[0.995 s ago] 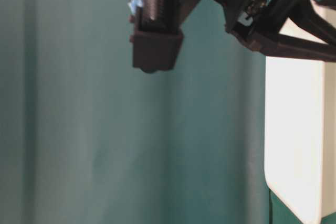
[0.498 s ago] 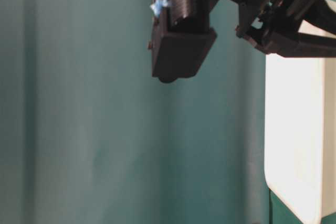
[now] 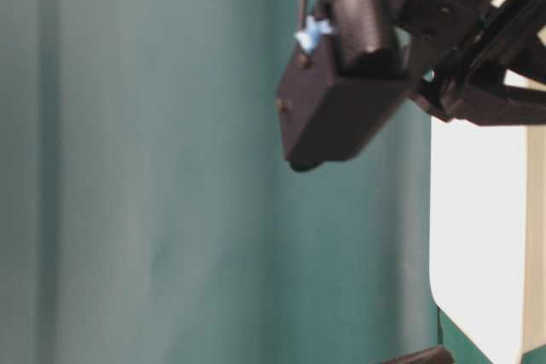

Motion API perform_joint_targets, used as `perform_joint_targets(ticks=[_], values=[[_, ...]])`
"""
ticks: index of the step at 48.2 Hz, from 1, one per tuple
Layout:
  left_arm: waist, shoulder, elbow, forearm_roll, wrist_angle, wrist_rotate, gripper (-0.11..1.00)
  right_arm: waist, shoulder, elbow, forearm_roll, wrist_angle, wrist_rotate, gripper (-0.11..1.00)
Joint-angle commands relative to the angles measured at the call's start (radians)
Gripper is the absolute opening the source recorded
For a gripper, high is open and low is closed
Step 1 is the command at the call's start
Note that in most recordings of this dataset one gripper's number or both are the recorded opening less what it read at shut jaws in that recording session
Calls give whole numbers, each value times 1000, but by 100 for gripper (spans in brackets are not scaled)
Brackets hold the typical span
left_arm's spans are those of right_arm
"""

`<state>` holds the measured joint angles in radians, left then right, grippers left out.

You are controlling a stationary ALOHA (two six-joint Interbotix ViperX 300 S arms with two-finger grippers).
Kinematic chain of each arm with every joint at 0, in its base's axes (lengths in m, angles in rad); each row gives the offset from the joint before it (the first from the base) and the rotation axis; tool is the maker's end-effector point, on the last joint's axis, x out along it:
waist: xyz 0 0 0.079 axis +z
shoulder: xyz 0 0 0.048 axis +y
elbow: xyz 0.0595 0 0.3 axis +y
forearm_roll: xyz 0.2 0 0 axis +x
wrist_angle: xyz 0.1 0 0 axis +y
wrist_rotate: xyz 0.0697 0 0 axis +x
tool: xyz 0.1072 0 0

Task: Put the tape alternately from left to right into the white case.
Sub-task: 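Reach the right gripper down into the teal tape roll's hole, then grip the teal roll with the right gripper and carry it to the tray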

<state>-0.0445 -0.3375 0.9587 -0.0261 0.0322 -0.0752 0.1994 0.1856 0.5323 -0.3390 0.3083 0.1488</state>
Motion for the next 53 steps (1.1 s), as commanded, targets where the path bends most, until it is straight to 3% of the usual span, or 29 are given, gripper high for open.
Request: perform_joint_targets(ticks=[1, 17, 28, 35, 53], values=[[3, -12, -5, -3, -5, -5, 88, 15, -8, -31, -20, 2, -3, 83], [3, -14, -2, -3, -3, -5, 88, 20, 9, -40, -29, 2, 0, 80], [2, -14, 0, -3, -5, -5, 88, 18, 23, -41, -29, -2, 2, 44], [2, -14, 3, -3, -3, -5, 88, 20, 32, -49, -29, -2, 2, 33], [3, -17, 11, -3, -3, -3, 88, 20, 28, -81, -29, 18, 5, 28]])
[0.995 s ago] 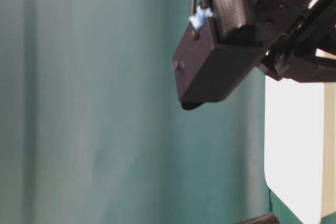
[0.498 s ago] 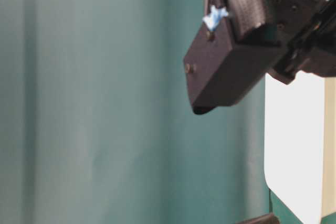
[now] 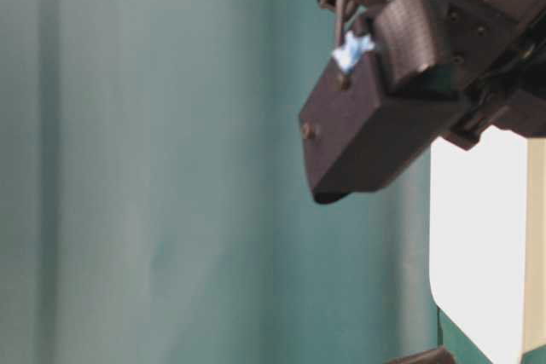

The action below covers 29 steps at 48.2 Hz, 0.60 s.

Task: Put the tape alternately from left to right into the white case.
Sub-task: 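Grip the teal roll with the right gripper and carry it to the tray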

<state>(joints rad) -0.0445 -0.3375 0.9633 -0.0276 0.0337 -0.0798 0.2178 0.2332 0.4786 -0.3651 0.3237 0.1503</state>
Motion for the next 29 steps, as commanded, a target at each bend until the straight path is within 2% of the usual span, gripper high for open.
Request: perform_joint_targets(ticks=[1, 29], values=[[3, -17, 6, -2, -5, 2, 88, 2, -21, -29, -3, 5, 3, 28], [3, -43, 21, -2, -5, 0, 88, 2, -167, -35, -3, 71, 15, 27]])
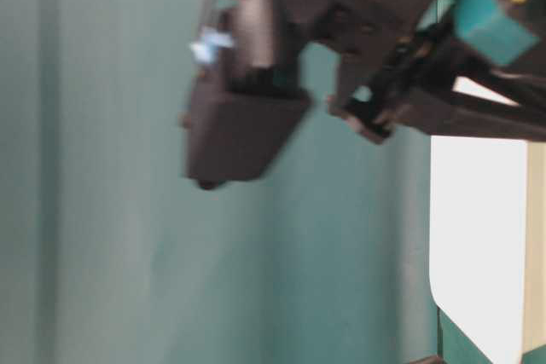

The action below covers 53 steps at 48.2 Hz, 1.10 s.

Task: Put the tape alternately from left to right into the white case.
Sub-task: 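Grip the teal roll with the right gripper and carry it to the tray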

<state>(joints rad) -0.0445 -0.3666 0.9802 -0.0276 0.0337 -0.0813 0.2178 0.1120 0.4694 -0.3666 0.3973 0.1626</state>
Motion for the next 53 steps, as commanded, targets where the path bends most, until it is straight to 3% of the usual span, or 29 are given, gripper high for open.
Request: perform_joint_targets(ticks=[1, 18, 37, 53], values=[[3, -14, 5, -2, -3, 2, 88, 0, -48, -26, -2, -3, 3, 27], [3, -14, 11, -2, -5, 2, 88, -69, -92, -31, -2, 63, 3, 27], [3, -14, 17, -2, -5, 2, 88, -299, -143, -11, -44, 67, 3, 27], [3, -14, 17, -2, -5, 2, 88, -500, -143, 41, -69, -58, 3, 27]])
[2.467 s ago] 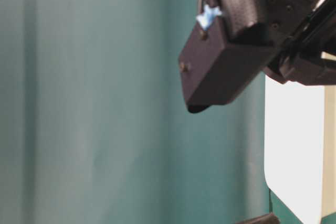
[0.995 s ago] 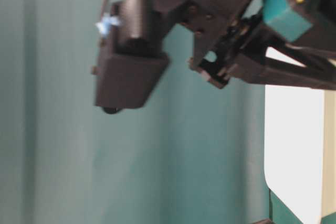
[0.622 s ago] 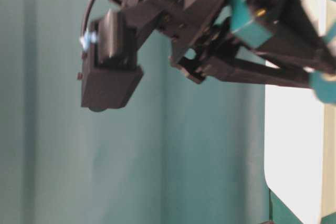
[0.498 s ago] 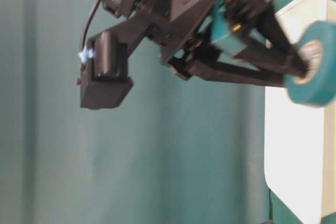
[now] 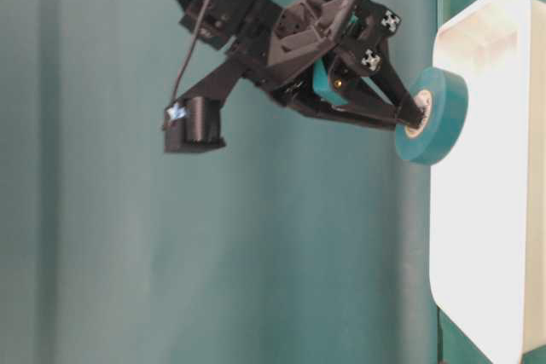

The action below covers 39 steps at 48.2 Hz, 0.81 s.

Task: Put the tape alternately from left to right into the white case.
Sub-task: 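Grip the teal roll with the right gripper and carry it to the tray, then lower the teal roll into the tray and open the right gripper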

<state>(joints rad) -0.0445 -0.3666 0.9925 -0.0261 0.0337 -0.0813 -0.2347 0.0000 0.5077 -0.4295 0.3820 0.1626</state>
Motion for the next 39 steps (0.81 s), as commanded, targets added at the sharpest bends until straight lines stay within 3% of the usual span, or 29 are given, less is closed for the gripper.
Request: perform_joint_targets(ticks=[1, 16, 39], values=[[3, -14, 5, -3, -5, 2, 88, -60, -31, 9, -6, -55, 3, 27], [3, -12, 3, -3, -5, 3, 88, -216, 8, 78, -6, -233, 3, 27], [3, -8, -3, -3, -5, 3, 88, -262, 80, 69, -6, -209, 2, 27]])
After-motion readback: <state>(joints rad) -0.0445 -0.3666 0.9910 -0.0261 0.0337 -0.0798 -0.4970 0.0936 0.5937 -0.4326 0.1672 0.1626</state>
